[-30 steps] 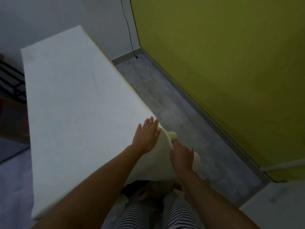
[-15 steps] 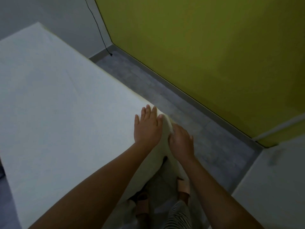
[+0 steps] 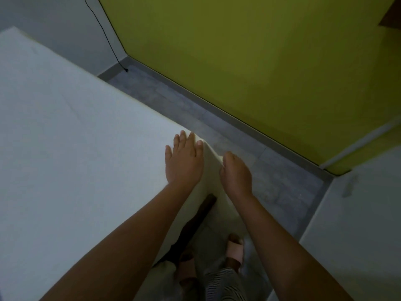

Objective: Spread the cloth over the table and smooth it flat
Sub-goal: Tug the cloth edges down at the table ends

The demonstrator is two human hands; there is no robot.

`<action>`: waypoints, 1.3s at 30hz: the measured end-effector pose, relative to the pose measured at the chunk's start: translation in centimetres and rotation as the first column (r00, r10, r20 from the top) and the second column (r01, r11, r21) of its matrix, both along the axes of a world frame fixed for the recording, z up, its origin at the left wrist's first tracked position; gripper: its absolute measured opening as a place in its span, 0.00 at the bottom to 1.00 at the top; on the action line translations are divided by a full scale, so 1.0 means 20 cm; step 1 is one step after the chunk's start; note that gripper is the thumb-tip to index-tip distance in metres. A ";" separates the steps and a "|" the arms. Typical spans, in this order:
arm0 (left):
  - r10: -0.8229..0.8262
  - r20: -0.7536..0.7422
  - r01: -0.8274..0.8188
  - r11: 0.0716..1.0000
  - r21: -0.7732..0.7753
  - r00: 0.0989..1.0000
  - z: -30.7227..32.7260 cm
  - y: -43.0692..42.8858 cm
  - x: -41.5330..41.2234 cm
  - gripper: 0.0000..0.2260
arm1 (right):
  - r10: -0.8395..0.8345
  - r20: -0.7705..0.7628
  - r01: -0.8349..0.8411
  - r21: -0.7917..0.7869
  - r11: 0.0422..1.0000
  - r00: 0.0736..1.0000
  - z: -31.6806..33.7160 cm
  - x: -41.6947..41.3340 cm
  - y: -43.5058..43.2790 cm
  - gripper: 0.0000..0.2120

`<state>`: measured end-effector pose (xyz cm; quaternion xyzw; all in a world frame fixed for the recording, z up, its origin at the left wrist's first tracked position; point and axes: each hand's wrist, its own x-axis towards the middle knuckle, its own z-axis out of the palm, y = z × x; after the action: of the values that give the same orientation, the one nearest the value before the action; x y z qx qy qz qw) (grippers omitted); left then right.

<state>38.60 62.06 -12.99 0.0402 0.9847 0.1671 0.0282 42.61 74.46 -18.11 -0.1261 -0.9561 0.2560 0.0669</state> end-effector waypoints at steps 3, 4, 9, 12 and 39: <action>-0.002 0.044 0.001 0.999 0.039 0.999 0.02 0.00 -0.01 0.25 | -0.065 0.053 0.069 -0.062 0.996 0.996 -0.05 0.00 0.06 0.01; 0.001 0.064 -0.005 0.998 0.067 0.998 0.03 0.01 -0.02 0.24 | -0.075 0.056 0.077 -0.039 0.996 0.996 -0.06 0.00 0.07 0.02; -0.027 0.036 0.024 0.997 0.071 0.999 0.06 -0.01 -0.13 0.23 | -0.197 -0.161 0.196 -0.023 0.980 0.967 -0.04 0.04 0.01 0.04; -0.179 0.063 0.179 0.984 0.006 0.982 0.03 -0.02 -0.16 0.23 | -0.198 -0.196 0.199 -0.016 0.980 0.960 -0.10 0.12 -0.07 0.04; -0.007 0.063 -0.019 0.917 0.399 0.998 0.12 -0.17 0.03 0.23 | 0.238 0.263 -0.262 0.060 0.963 0.935 -0.12 0.29 -0.21 0.14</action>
<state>39.28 58.65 -10.62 0.0367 0.9287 0.3657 0.0499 48.43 70.18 -20.53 -0.0318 -0.9760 0.1989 -0.0828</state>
